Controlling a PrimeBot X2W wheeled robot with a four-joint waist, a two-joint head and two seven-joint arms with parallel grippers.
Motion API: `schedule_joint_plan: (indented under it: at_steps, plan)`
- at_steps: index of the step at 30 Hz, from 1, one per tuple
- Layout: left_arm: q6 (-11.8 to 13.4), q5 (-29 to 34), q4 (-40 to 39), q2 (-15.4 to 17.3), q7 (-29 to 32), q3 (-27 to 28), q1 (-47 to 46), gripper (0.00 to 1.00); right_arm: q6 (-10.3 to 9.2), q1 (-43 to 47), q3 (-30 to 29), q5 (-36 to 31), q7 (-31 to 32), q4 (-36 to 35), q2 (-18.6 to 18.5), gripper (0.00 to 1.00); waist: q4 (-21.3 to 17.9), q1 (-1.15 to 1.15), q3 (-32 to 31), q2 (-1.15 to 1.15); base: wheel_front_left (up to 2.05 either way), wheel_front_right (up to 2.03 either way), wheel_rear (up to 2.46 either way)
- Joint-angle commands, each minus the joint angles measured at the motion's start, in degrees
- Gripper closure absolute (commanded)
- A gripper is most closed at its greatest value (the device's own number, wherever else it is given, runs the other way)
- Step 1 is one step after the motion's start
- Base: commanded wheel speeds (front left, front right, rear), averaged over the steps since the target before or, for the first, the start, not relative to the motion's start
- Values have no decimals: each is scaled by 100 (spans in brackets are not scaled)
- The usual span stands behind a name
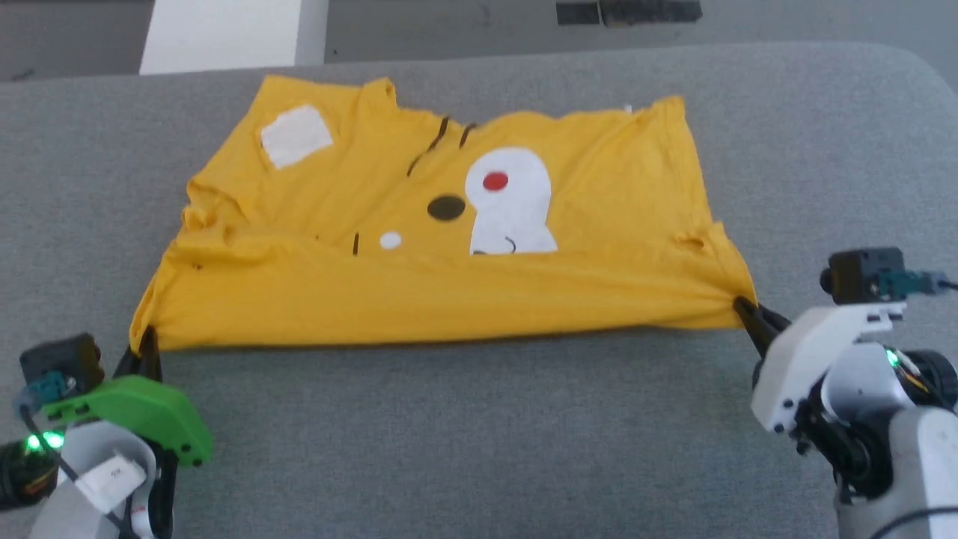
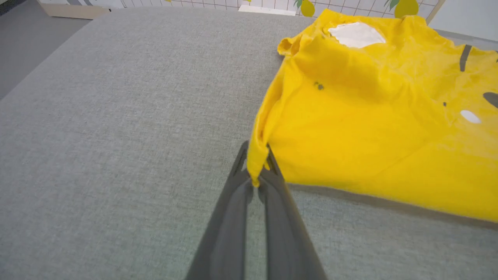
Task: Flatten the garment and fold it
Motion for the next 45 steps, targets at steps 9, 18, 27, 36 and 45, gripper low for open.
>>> schedule_joint_plan:
  at_steps: [9, 18, 27, 36, 45]
  plan:
    - [503, -132, -1017, 132, 542, 169, 1433, 100, -9, 1566, -69, 320, 415, -987, -8, 100, 59, 0, -474, 0, 0, 0, 0]
    - [415, -484, -971, 5, 1102, -94, 2035, 100, -9, 2322, -274, 293, 385, -404, -8, 100, 120, 0, -414, 0, 0, 0, 0]
    - [199, -642, -578, -143, 1069, -239, 1856, 0, -9, 2034, -67, 575, -764, 193, -8, 0, 57, 0, -413, 0, 0, 0, 0]
    - [-489, 245, -1130, 610, -347, -109, 427, 0, -9, 1463, 94, 98, -3301, -428, -8, 0, -159, 0, -87, 0, 0, 0, 0]
    - [-1331, 665, -201, 975, -57, -619, -2083, 0, -9, 744, 423, -92, -4500, -458, -8, 0, -564, 0, 839, 0, 0, 0, 0]
